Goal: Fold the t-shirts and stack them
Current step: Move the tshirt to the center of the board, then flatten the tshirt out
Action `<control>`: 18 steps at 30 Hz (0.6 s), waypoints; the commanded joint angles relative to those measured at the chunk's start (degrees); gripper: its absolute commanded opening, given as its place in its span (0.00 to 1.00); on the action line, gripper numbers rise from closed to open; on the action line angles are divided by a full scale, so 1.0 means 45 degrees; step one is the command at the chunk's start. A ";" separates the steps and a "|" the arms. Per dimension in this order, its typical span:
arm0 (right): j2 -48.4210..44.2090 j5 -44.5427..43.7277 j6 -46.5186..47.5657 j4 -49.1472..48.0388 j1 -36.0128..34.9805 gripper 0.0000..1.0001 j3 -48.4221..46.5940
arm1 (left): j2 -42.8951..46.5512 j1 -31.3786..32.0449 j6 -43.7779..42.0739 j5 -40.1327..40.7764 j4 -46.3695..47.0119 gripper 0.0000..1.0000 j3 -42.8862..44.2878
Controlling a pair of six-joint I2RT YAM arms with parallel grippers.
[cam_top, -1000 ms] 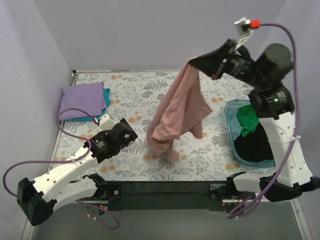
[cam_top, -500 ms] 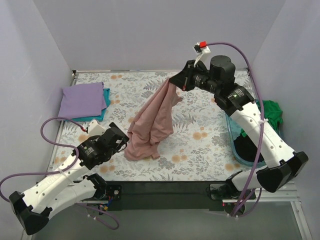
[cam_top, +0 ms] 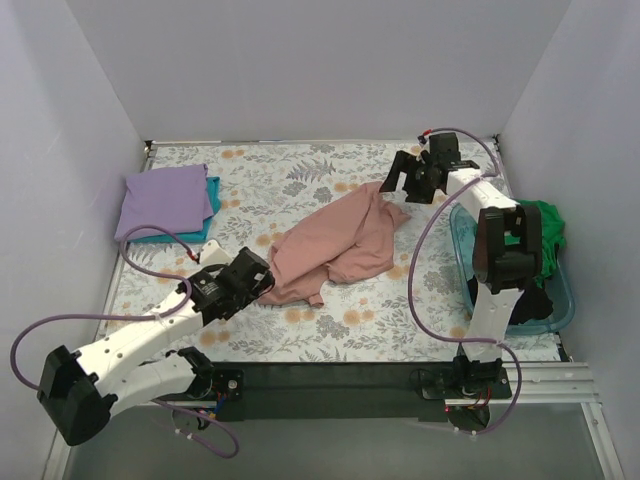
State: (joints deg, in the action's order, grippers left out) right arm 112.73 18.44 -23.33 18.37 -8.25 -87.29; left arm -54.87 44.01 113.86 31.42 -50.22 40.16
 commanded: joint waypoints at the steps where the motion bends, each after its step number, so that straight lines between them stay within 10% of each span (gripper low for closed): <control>1: -0.2133 -0.0516 0.0829 0.0195 -0.0276 0.98 0.0152 | -0.0695 -0.0169 -0.0281 -0.0594 0.1624 0.98 -0.0350; 12: -0.7802 -0.3960 0.1650 -0.0195 -0.0529 0.98 0.6929 | -0.3254 -0.2492 -0.1532 -0.3364 0.4125 0.98 -0.0955; 18: -0.8488 -0.4195 0.1651 -0.1171 -0.1622 0.98 0.8788 | -0.4133 -0.2924 -0.1846 -0.4227 0.5377 0.74 -0.1308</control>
State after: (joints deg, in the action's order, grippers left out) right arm 75.42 0.95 -16.47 16.88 -13.50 -50.15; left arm -72.20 31.16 107.15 16.49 -31.20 35.00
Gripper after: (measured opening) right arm 0.984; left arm 0.788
